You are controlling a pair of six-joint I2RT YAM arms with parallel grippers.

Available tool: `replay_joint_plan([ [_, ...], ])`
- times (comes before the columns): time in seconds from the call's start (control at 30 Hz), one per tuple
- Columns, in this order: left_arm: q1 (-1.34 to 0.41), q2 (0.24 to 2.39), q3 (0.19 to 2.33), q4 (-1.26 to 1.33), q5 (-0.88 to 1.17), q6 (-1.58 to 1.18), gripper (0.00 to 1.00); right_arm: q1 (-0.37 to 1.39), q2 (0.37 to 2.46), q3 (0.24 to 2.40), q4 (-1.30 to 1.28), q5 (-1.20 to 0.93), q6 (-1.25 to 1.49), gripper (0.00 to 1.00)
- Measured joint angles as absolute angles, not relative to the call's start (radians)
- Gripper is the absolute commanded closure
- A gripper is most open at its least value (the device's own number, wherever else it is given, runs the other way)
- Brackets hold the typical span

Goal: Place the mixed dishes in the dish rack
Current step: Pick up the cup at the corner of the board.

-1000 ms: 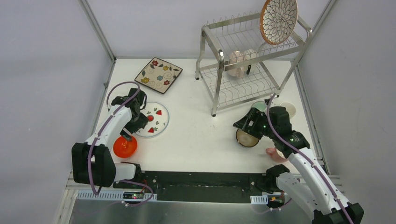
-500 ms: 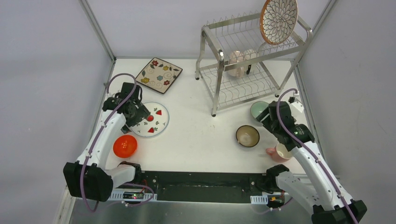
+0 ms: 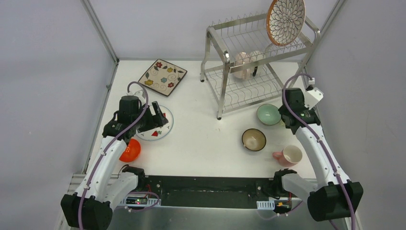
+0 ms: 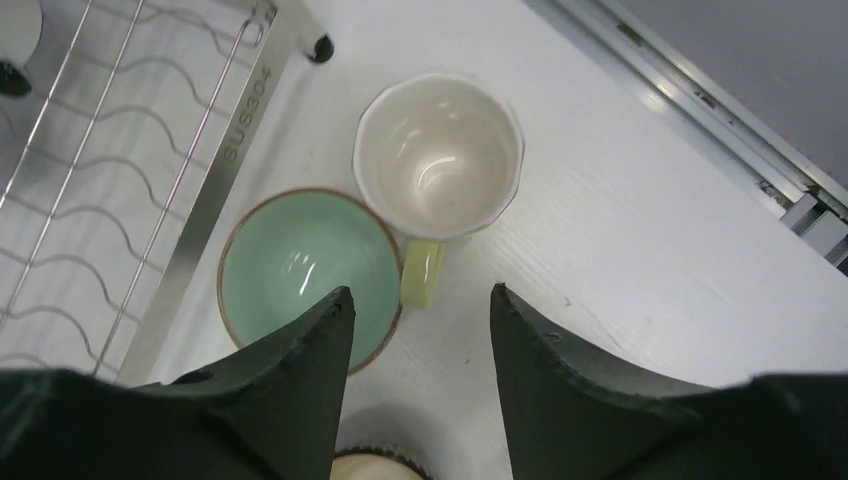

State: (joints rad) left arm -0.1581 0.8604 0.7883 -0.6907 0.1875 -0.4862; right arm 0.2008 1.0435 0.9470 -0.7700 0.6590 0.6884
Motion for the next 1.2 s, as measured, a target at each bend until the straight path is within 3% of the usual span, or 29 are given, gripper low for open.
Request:
replay_joint_plan([
  [0.37, -0.160, 0.901, 0.809, -0.649, 0.371, -0.338, 0.19, -0.066, 1.173, 0.982, -0.672, 0.588, 0.652, 0.46],
  [0.9, -0.177, 0.894, 0.809, -0.650, 0.396, -0.298, 0.18, -0.219, 1.353, 0.944, -0.539, 0.439, 0.645, 0.55],
  [0.97, -0.177, 0.894, 0.809, -0.650, 0.396, -0.298, 0.18, -0.223, 1.388, 0.936, -0.524, 0.427, 0.645, 0.60],
  [1.2, -0.177, 0.893, 0.809, -0.650, 0.396, -0.298, 0.18, -0.229, 1.434, 0.914, -0.501, 0.418, 0.616, 0.90],
])
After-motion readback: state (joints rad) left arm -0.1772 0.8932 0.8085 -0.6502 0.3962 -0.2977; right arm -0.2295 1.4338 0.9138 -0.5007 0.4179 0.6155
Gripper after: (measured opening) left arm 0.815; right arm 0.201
